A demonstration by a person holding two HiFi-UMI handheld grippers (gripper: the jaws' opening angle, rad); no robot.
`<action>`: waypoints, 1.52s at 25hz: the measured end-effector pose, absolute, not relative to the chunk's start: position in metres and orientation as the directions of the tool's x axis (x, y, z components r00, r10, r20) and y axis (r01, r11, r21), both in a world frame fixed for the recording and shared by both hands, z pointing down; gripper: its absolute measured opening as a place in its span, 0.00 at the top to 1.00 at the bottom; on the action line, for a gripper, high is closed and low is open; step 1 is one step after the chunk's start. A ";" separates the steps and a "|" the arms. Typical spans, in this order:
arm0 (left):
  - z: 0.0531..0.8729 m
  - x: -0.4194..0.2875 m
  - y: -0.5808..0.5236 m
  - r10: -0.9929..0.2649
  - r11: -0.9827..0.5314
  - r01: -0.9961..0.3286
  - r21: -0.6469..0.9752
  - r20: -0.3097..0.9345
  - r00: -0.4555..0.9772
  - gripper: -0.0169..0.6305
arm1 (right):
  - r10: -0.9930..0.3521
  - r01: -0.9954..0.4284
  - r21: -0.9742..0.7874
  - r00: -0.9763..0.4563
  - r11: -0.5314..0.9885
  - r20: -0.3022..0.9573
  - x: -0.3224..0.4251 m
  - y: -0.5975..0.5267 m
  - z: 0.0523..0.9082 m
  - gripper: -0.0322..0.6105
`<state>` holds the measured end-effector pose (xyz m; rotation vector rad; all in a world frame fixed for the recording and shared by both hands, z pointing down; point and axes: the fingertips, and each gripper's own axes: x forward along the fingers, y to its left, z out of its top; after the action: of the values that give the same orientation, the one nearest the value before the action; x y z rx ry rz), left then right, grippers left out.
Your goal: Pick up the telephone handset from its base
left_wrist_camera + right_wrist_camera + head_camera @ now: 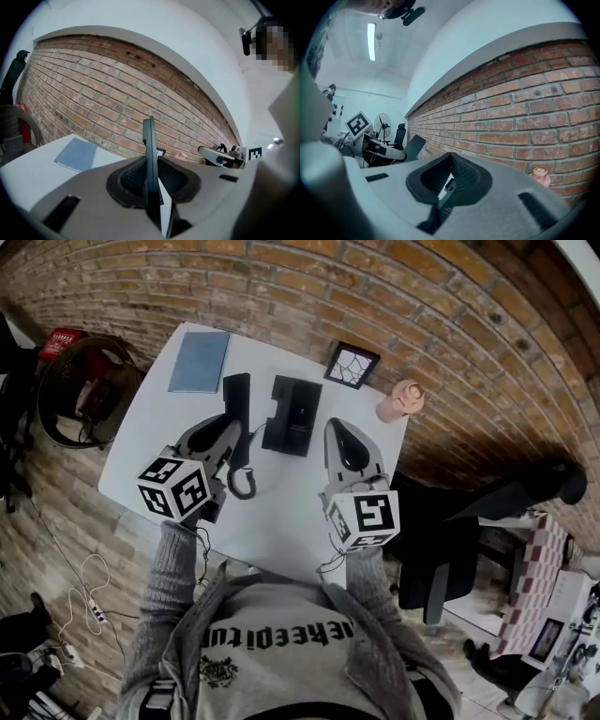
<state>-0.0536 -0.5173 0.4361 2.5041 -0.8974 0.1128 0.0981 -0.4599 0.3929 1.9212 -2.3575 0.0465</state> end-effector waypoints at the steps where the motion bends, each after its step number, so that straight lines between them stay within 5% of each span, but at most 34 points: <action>1: 0.432 -0.057 -0.514 -0.588 -0.671 -0.623 0.402 0.223 0.777 0.87 | -0.975 -0.978 0.043 -0.200 0.204 0.093 0.096 -0.457 0.390 0.95; 38: 0.306 -0.183 -0.359 -0.846 -0.532 -0.822 0.201 -0.084 0.527 0.87 | -0.976 -0.969 0.149 -0.207 0.196 -0.061 0.041 -0.308 0.308 0.95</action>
<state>-0.1831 -0.3594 0.3063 2.6240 -1.4418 -0.2573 0.0411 -0.3076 0.3082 1.9476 -2.3926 -0.2397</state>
